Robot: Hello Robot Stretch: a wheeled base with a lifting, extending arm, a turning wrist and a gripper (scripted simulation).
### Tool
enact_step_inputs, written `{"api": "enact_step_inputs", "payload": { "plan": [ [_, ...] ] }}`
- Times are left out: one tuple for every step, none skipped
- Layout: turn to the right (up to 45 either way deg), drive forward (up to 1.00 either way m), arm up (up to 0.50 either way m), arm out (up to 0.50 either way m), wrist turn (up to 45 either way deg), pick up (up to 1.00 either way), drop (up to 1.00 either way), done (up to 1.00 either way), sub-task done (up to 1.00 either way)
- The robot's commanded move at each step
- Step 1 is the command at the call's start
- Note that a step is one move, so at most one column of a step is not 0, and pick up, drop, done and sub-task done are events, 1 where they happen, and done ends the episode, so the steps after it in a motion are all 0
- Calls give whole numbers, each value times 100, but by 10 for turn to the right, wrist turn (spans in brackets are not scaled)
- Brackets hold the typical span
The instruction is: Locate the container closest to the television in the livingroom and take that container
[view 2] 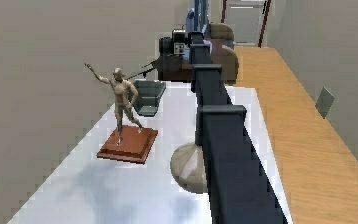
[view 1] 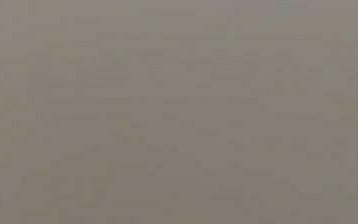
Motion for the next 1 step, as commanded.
{"api": "enact_step_inputs", "payload": {
  "plan": [
    [0,0,0,0,180,0,0,0,0]
  ]
}}
